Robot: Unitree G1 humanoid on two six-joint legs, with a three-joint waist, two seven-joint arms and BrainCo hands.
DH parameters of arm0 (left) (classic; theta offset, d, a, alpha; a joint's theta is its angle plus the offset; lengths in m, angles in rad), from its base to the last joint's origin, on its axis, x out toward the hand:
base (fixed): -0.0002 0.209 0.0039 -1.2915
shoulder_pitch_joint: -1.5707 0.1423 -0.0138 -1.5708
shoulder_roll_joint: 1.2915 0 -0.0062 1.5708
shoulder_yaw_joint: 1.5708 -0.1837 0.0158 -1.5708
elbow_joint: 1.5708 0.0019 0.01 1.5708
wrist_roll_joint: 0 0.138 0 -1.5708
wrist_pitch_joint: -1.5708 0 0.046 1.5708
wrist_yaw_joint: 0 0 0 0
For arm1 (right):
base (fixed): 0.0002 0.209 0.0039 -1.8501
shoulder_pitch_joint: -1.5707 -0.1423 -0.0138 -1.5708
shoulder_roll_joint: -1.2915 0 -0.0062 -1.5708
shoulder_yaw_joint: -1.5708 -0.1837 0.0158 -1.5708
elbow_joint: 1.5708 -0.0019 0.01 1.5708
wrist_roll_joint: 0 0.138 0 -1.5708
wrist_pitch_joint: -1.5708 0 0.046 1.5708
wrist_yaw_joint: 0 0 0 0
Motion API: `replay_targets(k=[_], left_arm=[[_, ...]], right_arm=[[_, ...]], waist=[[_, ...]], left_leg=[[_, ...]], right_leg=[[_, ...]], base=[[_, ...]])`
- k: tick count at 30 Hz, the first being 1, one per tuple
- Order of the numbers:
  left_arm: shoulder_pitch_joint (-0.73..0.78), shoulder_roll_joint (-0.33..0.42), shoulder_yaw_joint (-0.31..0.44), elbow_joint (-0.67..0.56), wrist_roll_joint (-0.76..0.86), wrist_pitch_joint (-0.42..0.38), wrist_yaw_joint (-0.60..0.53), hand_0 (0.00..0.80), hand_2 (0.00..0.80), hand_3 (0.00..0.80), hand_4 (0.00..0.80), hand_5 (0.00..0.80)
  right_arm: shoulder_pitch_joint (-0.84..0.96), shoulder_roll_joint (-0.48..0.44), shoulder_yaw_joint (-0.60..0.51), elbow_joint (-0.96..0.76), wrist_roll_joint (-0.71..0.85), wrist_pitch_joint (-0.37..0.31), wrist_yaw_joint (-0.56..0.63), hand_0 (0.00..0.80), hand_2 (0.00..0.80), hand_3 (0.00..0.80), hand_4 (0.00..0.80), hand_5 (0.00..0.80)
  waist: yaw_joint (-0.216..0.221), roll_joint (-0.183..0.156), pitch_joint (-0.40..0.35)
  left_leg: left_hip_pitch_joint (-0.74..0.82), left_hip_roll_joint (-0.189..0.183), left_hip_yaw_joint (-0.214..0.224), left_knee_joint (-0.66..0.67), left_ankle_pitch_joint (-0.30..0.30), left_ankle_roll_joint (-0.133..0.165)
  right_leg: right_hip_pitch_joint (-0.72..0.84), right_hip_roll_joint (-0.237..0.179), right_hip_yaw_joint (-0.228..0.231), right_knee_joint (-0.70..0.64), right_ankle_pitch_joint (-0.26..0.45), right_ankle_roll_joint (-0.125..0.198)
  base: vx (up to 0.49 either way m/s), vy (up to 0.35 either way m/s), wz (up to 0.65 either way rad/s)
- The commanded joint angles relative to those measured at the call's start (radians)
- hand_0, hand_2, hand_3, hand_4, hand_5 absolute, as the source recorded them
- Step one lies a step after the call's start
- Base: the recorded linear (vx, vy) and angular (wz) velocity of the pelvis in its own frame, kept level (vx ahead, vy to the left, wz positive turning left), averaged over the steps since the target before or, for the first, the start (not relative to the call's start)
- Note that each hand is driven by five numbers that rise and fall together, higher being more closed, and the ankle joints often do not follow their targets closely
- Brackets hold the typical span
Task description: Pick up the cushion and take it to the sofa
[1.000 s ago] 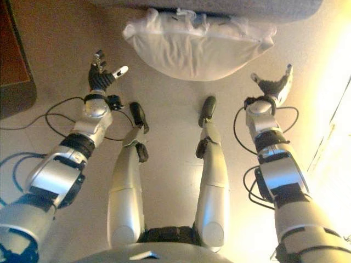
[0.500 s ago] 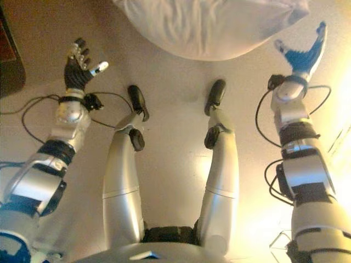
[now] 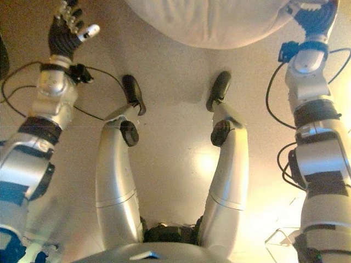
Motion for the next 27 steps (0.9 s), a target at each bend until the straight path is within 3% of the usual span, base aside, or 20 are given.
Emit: replay_targets(k=[1, 3, 5, 7, 8, 19, 27], left_arm=[[-0.013, 0.013, 0.028, -0.048, -0.061, -0.026, -0.042, 0.0, 0.0, 0.0, 0.0, 0.0], [-0.037, 0.014, 0.022, -0.054, -0.067, -0.027, -0.062, 0.0, 0.0, 0.0, 0.0, 0.0], [-0.054, 0.015, 0.013, -0.056, -0.073, -0.012, -0.105, 0.0, 0.0, 0.0, 0.0, 0.0], [-0.072, 0.022, 0.001, -0.061, -0.073, -0.004, -0.143, 0.0, 0.0, 0.0, 0.0, 0.0], [-0.072, 0.023, -0.007, -0.064, -0.07, -0.001, -0.146, 0.0, 0.0, 0.0, 0.0, 0.0], [-0.128, 0.03, -0.057, -0.112, -0.067, 0.019, -0.203, 0.0, 0.0, 0.0, 0.0, 0.0], [-0.18, -0.003, -0.101, -0.134, -0.017, 0.047, -0.222, 0.0, 0.0, 0.0, 0.0, 0.0]], right_arm=[[-0.042, -0.056, 0.075, -0.032, 0.064, -0.083, 0.065, 0.0, 0.0, 0.0, 0.0, 0.0], [-0.051, -0.054, 0.075, -0.035, 0.089, -0.088, 0.089, 0.0, 0.0, 0.0, 0.0, 0.0], [-0.048, -0.047, 0.073, -0.042, 0.108, -0.089, 0.125, 0.0, 0.0, 0.0, 0.0, 0.0], [-0.046, -0.046, 0.072, -0.059, 0.124, -0.088, 0.163, 0.0, 0.0, 0.0, 0.0, 0.0], [-0.038, -0.046, 0.076, -0.071, 0.135, -0.087, 0.18, 0.0, 0.0, 0.0, 0.0, 0.0], [-0.003, -0.036, 0.068, -0.177, 0.271, -0.109, 0.349, 0.0, 0.0, 0.0, 0.0, 0.0], [0.026, -0.015, 0.063, -0.203, 0.277, -0.086, 0.407, 0.0, 0.0, 0.0, 0.0, 0.0]], waist=[[-0.005, 0.065, -0.006], [-0.007, 0.06, -0.006], [-0.009, 0.057, -0.006], [-0.01, 0.055, -0.006], [-0.012, 0.055, -0.006], [-0.033, 0.046, -0.006], [-0.049, 0.034, -0.006]], left_leg=[[-0.042, 0.005, -0.025, -0.052, -0.021, -0.006], [-0.044, 0.003, -0.016, -0.077, 0.009, 0.004], [-0.042, 0.002, -0.024, -0.061, -0.014, -0.006], [-0.044, 0.0, -0.016, -0.087, 0.016, 0.005], [-0.042, 0.0, -0.025, -0.062, -0.012, -0.006], [-0.044, 0.011, -0.021, -0.044, -0.009, -0.006], [-0.044, 0.023, -0.018, -0.016, -0.01, -0.002]], right_leg=[[0.011, -0.012, 0.059, 0.07, -0.081, 0.094], [0.008, -0.013, 0.054, 0.046, -0.054, 0.085], [0.01, -0.013, 0.063, 0.062, -0.075, 0.096], [0.008, -0.014, 0.057, 0.037, -0.047, 0.087], [0.01, -0.013, 0.066, 0.06, -0.071, 0.097], [0.009, -0.012, 0.087, 0.061, -0.06, 0.101], [0.008, -0.015, 0.104, 0.069, -0.051, 0.102]], base=[[0.0, 0.0, 0.0], [-0.016, -0.008, 0.0], [0.0, 0.0, 0.0], [-0.001, -0.015, -0.01], [0.085, -0.015, 0.01], [0.026, -0.001, 0.0], [0.008, 0.014, -0.04]])
